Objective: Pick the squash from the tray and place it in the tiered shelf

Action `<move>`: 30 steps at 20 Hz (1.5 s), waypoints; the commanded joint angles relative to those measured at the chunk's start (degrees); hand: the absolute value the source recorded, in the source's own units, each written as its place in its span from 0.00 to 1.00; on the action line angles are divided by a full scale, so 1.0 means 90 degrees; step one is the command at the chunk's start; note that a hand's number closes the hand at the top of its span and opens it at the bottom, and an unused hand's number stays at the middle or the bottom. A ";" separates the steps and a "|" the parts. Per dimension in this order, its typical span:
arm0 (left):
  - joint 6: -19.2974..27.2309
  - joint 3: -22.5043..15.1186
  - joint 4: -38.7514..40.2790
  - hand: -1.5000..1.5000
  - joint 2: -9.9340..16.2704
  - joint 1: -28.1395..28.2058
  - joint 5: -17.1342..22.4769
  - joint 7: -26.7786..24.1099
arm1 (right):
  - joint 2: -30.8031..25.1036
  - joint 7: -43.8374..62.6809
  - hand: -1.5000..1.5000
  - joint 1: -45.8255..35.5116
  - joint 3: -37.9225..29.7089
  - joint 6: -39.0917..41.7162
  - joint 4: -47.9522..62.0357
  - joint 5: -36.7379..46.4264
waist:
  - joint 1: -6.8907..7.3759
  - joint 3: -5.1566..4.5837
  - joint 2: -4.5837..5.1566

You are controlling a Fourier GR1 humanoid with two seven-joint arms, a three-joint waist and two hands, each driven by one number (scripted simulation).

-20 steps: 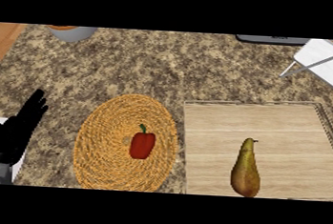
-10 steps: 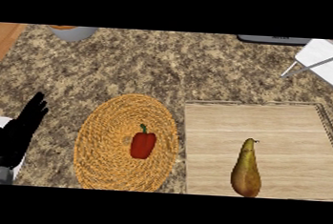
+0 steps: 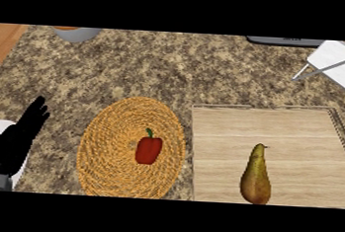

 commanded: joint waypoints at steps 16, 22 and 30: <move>-0.0285 0.0257 -0.0130 0.50 0.0053 -0.0223 -0.0106 0.0358 | -0.0500 -0.1628 0.00 -0.0204 -0.0573 -0.1805 0.2899 0.0001 | 0.0036 0.0005 0.0014; -0.0321 0.0377 0.0151 0.50 -0.0098 -0.0124 -0.0106 0.0044 | -0.0439 -0.1673 0.00 -0.0275 -0.1169 -0.1949 0.2692 -0.0723 | -0.0053 0.0001 -0.0008; -0.0358 0.0393 0.0216 0.50 -0.0154 -0.0002 -0.0216 -0.0079 | -0.0304 -0.1558 0.00 -0.0162 -0.1955 -0.1955 0.1976 -0.1810 | -0.0132 -0.0002 -0.0040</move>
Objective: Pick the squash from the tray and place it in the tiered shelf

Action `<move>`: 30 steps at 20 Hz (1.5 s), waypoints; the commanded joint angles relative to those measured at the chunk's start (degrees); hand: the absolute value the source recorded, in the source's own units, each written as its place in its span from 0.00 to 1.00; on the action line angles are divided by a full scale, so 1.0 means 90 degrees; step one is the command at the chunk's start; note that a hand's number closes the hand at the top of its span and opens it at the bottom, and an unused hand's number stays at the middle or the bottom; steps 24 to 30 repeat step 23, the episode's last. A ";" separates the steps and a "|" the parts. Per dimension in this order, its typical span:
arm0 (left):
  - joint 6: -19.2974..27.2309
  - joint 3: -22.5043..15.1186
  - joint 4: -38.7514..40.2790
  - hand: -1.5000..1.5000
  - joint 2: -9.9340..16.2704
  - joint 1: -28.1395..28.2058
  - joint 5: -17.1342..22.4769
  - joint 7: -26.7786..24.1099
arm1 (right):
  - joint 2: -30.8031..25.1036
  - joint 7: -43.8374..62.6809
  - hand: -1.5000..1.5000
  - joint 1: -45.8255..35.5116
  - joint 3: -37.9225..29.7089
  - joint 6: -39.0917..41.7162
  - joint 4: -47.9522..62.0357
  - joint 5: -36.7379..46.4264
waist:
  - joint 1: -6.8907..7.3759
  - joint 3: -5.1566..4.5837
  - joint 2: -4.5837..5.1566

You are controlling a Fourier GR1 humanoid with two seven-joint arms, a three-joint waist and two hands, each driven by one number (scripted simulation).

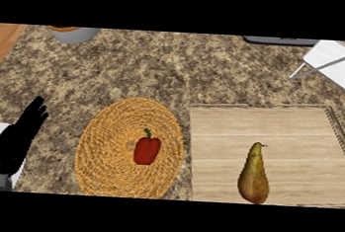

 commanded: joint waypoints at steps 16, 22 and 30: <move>0.0132 0.0301 0.0048 0.50 -0.0085 0.0296 -0.0065 -0.0063 | -0.2027 0.2019 0.00 0.1903 -0.2280 0.2850 -0.3702 -0.1972 | -0.0443 0.0002 -0.0125; 0.0041 0.0353 0.0167 0.50 -0.0044 0.0296 -0.0079 -0.0205 | -0.2967 0.2187 0.00 0.2604 -0.4195 0.4801 -0.3842 -0.2780 | -0.0600 0.0011 -0.0127; -0.0155 0.0675 0.0139 0.50 0.0199 0.0444 0.0202 -0.0150 | -0.3279 0.2320 0.00 0.2692 -0.4470 0.5045 -0.3932 -0.2737 | -0.0571 0.0009 -0.0141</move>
